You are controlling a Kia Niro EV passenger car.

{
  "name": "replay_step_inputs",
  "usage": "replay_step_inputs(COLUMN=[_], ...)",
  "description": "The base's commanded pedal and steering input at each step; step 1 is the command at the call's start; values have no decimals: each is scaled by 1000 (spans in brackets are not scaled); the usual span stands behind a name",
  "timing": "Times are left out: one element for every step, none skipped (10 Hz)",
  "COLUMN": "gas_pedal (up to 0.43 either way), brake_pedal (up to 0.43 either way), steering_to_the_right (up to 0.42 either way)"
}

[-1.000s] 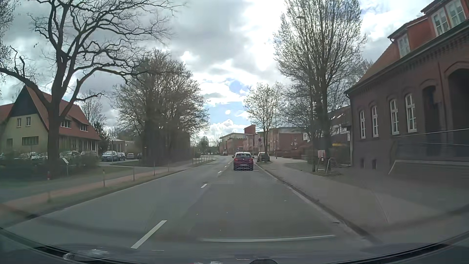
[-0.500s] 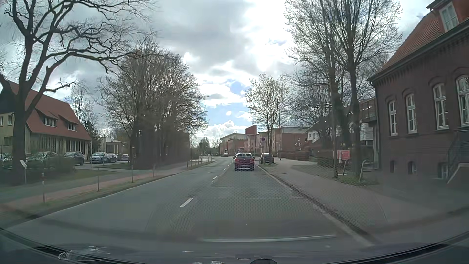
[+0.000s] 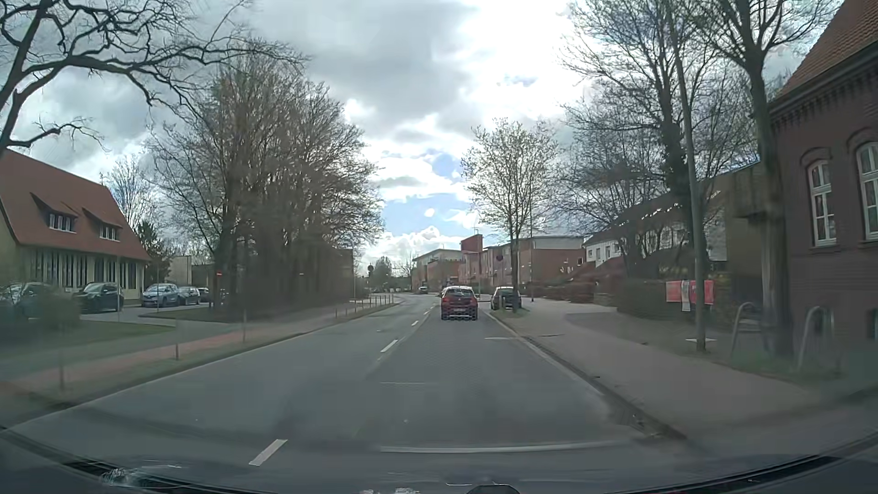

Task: Follow the waypoints while adhering to traffic rules and regulations

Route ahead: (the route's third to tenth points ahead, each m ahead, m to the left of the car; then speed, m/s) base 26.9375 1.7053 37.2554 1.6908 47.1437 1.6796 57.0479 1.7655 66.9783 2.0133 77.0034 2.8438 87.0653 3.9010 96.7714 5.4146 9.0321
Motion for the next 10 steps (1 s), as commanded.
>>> replay_step_inputs(gas_pedal=[177, 177, 177, 169, 169, 169, 169, 169, 169, 169], brake_pedal=[0, 0, 0, 0, 0, 0, 0, 0, 0, 0], steering_to_the_right=[-2, -2, -2, -2, -3, -5, -4, -5, -6, -6])
